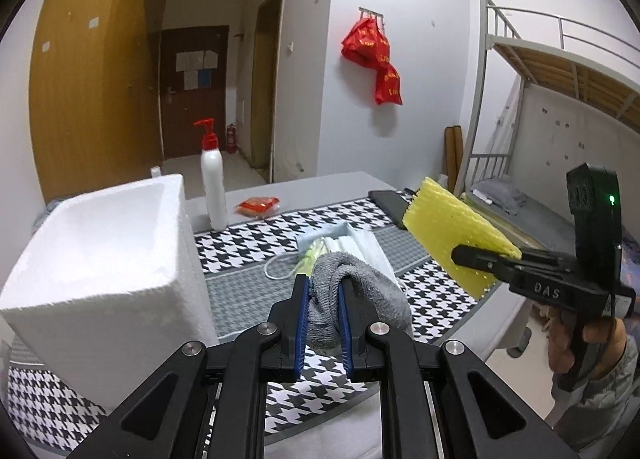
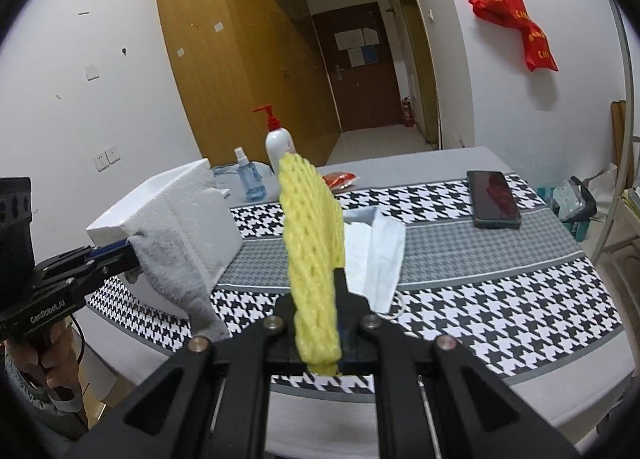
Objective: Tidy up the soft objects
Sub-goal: 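Carry the grey sock over the white foam box while the right tool carries the yellow net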
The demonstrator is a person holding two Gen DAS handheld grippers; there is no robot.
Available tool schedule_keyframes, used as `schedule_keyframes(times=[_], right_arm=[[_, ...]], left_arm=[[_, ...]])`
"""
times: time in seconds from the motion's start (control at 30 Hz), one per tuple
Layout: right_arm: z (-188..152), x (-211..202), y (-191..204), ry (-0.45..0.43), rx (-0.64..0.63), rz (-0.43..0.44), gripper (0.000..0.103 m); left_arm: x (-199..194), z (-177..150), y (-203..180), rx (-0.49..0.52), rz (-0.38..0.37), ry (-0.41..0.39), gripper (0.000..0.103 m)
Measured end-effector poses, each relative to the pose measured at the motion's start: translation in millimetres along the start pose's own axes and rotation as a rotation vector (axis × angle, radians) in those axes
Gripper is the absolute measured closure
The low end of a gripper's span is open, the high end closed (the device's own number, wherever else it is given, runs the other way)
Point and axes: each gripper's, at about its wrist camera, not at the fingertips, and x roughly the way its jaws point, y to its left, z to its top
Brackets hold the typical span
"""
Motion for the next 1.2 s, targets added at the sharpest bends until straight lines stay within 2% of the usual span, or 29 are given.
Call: schedule_keyframes(times=[0.77,0.93,1.2], right_arm=[[25.4,-17.8,60.9,-0.118,-0.078,0.014,0.091],[33.1,-16.2,73.1,-0.128,-0.096,0.026,0.091],[46.3,-13.5,95.5,-0.156,-0.128,0.065,0.091]], left_arm=[[-50.8,25.7,31.9,-0.008,0.101,-0.138,0.088],[-58.0,35.9,42.2,-0.005,0.114,-0.159,0.088],[-66.4,49.6,62.8,-0.034,0.175,-0.198,0.088]])
